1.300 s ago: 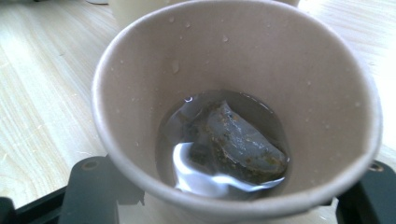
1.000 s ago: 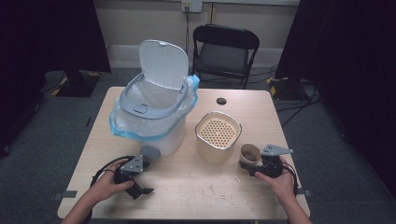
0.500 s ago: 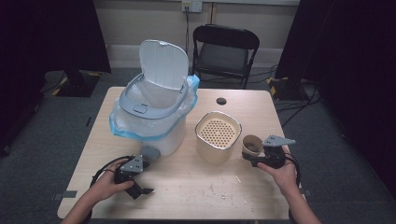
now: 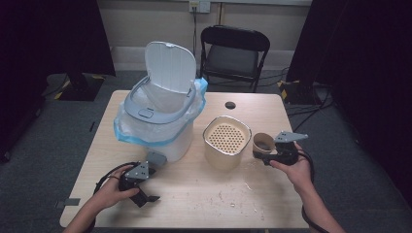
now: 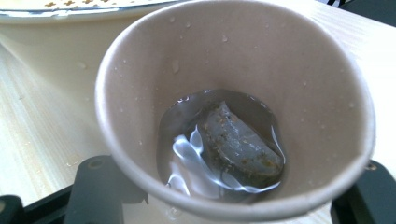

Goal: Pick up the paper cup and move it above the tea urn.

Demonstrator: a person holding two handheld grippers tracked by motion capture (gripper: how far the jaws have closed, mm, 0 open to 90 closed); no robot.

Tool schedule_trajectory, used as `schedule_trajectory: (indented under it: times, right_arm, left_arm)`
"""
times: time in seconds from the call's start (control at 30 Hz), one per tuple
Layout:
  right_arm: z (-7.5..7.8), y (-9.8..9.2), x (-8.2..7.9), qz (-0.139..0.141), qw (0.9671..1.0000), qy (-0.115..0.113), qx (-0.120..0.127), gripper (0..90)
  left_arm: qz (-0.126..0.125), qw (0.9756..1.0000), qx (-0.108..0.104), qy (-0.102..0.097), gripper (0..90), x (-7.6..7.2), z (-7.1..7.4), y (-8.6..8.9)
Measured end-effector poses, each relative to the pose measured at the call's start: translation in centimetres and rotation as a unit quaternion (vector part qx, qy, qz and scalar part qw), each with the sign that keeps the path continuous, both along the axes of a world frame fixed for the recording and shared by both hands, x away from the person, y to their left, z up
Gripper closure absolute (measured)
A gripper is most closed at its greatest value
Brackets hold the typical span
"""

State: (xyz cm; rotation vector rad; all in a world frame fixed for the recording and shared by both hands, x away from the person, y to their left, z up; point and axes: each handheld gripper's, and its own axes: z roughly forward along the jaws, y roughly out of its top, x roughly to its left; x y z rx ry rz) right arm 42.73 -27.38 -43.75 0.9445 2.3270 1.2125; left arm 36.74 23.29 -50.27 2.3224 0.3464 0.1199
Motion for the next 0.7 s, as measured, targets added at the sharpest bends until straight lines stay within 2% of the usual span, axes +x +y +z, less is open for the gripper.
schedule_trajectory:
  times: [0.3,0.4,0.7]
  right_arm:
    - [1.3,-0.2,1.3,-0.007,0.9999,-0.011,-0.004,35.2]
    - [1.9,-0.1,1.7,-0.008,0.9998,-0.016,-0.013,35.3]
    - [2.7,0.1,2.7,-0.012,0.9996,-0.015,-0.022,35.4]
  left_arm:
    - [0.0,1.0,0.0,0.0,0.0,0.0,0.0,0.0]
    - [-0.001,1.0,-0.001,-0.001,0.0,0.0,0.0,0.0]
    - [-0.004,1.0,-0.001,0.0,0.0,0.0,0.0,0.1]
